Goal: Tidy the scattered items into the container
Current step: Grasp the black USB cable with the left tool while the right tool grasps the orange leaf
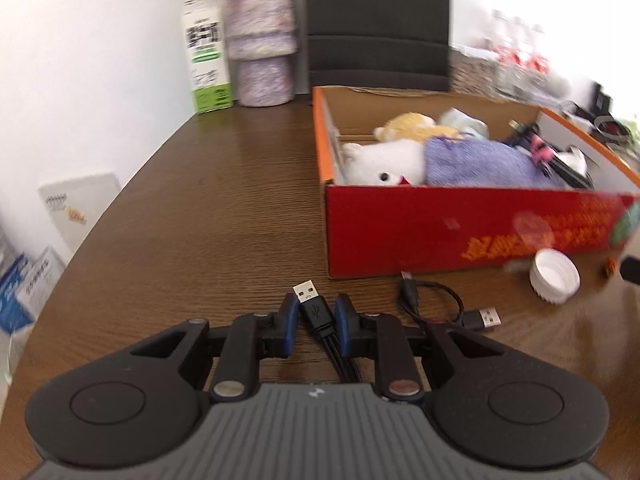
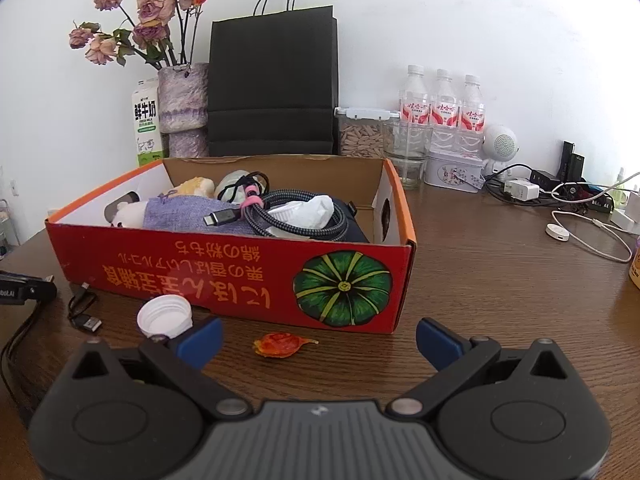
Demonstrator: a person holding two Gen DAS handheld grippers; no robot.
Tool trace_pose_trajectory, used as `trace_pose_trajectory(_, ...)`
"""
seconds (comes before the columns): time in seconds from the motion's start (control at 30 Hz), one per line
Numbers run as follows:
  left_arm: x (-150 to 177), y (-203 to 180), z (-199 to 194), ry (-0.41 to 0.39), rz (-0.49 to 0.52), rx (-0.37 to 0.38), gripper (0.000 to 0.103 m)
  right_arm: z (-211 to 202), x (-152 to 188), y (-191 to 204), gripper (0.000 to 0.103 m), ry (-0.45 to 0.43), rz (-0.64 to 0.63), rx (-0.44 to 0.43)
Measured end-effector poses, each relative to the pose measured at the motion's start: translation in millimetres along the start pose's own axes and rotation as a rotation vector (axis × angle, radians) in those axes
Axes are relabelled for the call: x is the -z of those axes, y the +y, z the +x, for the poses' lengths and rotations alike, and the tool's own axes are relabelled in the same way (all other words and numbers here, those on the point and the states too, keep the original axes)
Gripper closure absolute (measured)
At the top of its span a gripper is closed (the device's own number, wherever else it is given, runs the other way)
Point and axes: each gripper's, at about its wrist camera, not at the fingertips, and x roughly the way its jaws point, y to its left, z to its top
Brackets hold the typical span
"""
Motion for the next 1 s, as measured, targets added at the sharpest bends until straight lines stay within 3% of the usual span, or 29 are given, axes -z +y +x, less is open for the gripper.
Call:
trace_pose_trajectory(0.1, 0, -3, 0, -0.003, 0.067, 0.033, 0.083, 3, 0, 6, 0.001, 0.024, -0.028, -0.015)
trace_pose_trajectory(0.2, 2, -6, -1, -0.010, 0.106, 0.046, 0.083, 9, 0, 13, 0.009, 0.062, -0.048, -0.029)
trace_pose_trajectory(0.27, 3, -7, -1, -0.013, 0.102, 0.052, 0.083, 16, -2, 16, 0.029, 0.084, -0.045, -0.016)
trace_pose_trajectory(0.4, 5, -6, -2, -0.024, 0.097, 0.066, 0.082, 22, -4, 15, 0.052, 0.098, -0.012, -0.034)
trace_pose_trajectory(0.47, 6, -5, -2, -0.025, 0.092, 0.069, 0.082, 21, -3, 14, 0.078, 0.091, -0.007, -0.041)
trace_pose_trajectory(0.7, 6, -3, -6, -0.027, 0.049, 0.037, 0.080, 13, 1, 12, 0.079, 0.085, 0.002, -0.066)
trace_pose_trajectory(0.83, 10, -1, -11, -0.032, -0.012, 0.017, 0.060, 11, 2, 9, 0.080, 0.085, 0.012, -0.069)
trace_pose_trajectory(1.0, 7, -2, -5, -0.004, -0.107, -0.012, 0.053, 11, 1, 9, 0.080, 0.086, 0.009, -0.067)
